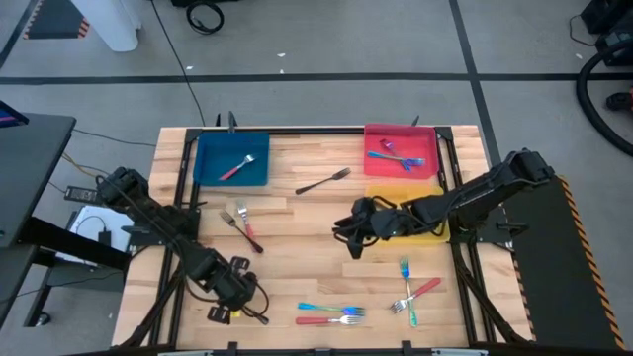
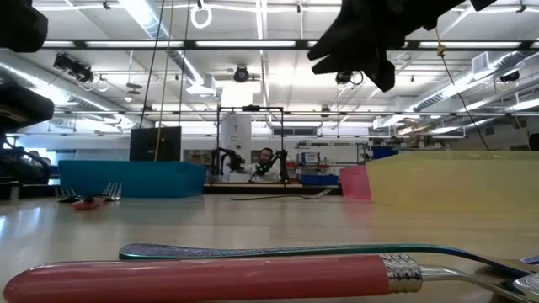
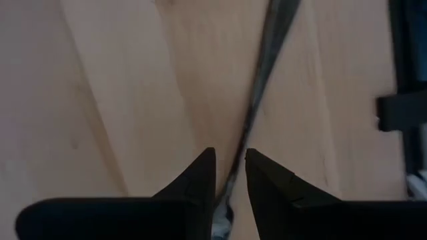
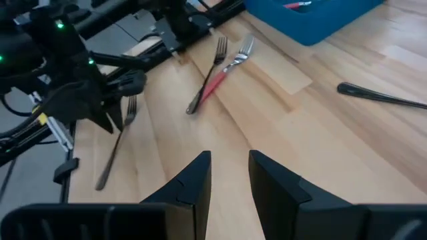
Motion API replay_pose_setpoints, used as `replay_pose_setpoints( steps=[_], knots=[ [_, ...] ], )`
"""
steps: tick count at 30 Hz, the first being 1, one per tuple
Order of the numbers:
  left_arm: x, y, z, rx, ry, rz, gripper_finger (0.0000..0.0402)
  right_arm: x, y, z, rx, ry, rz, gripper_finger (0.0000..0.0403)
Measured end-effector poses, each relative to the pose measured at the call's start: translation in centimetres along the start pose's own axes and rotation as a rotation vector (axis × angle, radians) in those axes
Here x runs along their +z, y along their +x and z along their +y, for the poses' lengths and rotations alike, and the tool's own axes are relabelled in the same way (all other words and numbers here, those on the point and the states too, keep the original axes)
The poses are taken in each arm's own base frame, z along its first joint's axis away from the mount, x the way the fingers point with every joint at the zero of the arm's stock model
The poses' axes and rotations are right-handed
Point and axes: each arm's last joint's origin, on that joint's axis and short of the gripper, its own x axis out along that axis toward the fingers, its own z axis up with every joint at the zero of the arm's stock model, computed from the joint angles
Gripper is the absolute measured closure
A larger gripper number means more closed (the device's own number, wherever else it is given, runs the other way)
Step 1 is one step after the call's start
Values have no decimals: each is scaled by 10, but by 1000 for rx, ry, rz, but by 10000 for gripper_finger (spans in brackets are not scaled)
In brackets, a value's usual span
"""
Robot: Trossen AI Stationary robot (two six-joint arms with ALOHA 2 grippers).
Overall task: Sort silverware by color (type)
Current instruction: Put the black fork into the yellow bin
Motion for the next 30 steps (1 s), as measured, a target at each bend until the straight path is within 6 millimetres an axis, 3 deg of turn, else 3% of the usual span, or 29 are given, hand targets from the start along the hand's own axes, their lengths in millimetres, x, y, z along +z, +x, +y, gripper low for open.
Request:
replay_pose_setpoints(
  steps=[18,30],
  knots=[
    [-5,1,-10,-8,8,-5,320,-2,-3,7,35,-18,-13,294],
    [-6,30,-7,35,33,68,320,-2,-3,7,35,-18,-14,294]
  ],
)
